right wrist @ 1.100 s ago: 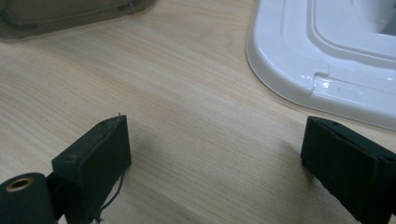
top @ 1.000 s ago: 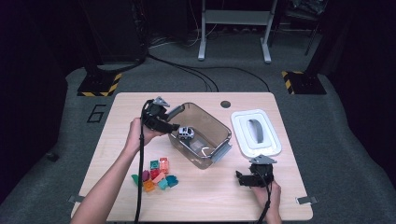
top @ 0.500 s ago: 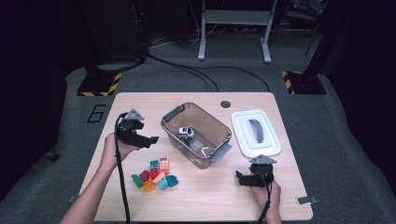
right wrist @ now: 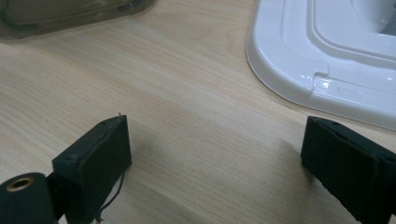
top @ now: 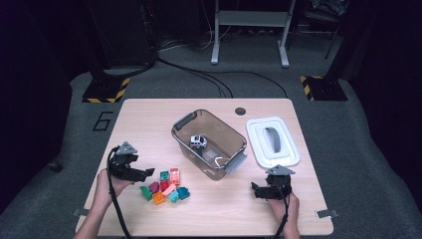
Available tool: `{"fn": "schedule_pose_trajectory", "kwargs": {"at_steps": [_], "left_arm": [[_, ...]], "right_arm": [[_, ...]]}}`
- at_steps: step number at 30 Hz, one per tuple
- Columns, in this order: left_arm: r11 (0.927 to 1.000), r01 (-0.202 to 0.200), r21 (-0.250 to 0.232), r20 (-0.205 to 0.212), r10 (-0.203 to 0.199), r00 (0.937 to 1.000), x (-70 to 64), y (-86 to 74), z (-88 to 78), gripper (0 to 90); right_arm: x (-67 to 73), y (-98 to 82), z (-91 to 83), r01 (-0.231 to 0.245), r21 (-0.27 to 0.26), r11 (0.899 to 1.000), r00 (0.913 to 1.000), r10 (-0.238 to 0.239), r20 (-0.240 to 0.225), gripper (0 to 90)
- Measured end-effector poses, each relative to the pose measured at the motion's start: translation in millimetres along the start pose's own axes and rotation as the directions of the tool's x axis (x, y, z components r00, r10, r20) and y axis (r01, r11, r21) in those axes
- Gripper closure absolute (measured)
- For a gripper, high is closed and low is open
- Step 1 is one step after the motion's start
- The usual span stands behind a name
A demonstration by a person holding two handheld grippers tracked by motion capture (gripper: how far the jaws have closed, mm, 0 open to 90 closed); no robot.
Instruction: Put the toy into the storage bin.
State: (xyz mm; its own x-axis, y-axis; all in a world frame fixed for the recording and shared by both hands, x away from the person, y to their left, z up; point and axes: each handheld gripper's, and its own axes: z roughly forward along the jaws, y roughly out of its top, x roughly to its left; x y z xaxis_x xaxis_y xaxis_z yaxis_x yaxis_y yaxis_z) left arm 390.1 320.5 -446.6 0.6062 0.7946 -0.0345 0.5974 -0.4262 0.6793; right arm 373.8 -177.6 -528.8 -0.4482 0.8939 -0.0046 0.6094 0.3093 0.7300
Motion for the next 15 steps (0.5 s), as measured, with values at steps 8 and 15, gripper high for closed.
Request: {"fn": "schedule_pose_trajectory", "kwargs": {"at_steps": [8,15], "left_arm": [[0.9995,0.016,0.028,-0.01,-0.015,0.9998,-13.3,-34.2,4.8,10.7],[0.9982,-0.002,0.06,-0.04,0.005,0.9992,-20.7,-48.5,11.6,10.5]], "right_arm": [[-0.2,0.0,0.1,0.003,-0.001,1.0,1.0,-0.003,0.0,7.6],[-0.1,0.0,0.0,0.001,-0.001,1.0,1.0,-0.001,0.001,7.8]]}}
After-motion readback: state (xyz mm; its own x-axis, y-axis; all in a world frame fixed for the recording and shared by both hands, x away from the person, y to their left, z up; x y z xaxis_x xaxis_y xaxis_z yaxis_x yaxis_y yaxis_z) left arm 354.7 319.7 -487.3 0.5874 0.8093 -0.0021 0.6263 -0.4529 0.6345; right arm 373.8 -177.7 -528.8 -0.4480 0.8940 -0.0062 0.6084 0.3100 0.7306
